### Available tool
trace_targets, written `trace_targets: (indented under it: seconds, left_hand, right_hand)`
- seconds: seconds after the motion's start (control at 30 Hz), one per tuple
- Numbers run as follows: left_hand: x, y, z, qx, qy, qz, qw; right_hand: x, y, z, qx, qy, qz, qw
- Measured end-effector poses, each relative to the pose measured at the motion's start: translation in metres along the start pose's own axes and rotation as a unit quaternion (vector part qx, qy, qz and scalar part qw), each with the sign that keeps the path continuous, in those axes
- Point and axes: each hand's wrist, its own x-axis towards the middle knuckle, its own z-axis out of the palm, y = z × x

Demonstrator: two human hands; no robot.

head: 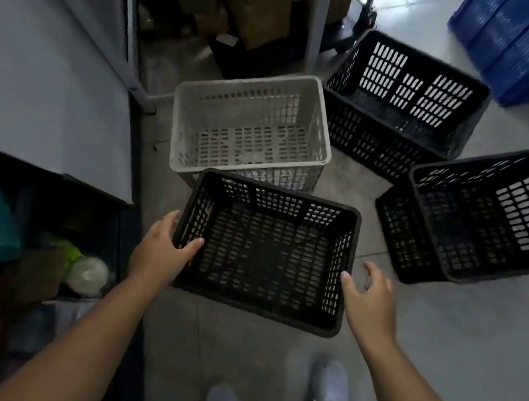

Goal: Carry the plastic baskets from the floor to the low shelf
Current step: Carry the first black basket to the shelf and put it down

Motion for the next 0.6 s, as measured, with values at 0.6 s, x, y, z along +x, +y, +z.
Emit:
trace_targets:
  seconds: [0.6]
  left_hand:
    - [0.162, -0.100, 0.152, 0.030, 0.008, -0.130, 0.991]
  right_hand:
    - [0.137, 0.132, 0.142, -0.005, 0.027, 0.063, 0.998]
